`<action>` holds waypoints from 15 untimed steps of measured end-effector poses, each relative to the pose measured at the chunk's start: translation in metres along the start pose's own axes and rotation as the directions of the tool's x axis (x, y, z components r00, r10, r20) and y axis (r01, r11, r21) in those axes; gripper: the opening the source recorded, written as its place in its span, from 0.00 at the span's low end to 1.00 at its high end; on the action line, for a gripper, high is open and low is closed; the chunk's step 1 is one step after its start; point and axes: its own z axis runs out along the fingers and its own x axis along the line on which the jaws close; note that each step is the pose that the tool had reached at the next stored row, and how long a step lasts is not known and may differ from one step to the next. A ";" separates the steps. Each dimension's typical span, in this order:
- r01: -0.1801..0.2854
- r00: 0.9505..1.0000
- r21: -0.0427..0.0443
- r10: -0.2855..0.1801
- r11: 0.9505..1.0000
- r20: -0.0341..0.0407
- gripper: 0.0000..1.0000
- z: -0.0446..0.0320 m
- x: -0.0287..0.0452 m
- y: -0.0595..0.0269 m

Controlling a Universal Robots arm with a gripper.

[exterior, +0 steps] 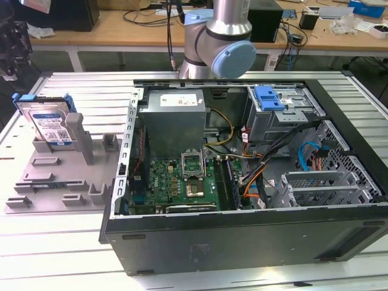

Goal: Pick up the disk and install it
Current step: 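Pick up the disk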

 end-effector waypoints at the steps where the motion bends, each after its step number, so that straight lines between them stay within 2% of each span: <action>1: 0.002 1.000 -0.001 -0.002 1.000 0.002 0.48 0.0005 0.0000 0.0008; 6: 0.017 1.000 -0.006 -0.017 1.000 0.005 0.48 0.0045 -0.0001 0.0024; 15: 0.045 0.999 -0.014 -0.045 0.999 0.006 0.48 0.0140 0.0040 0.0026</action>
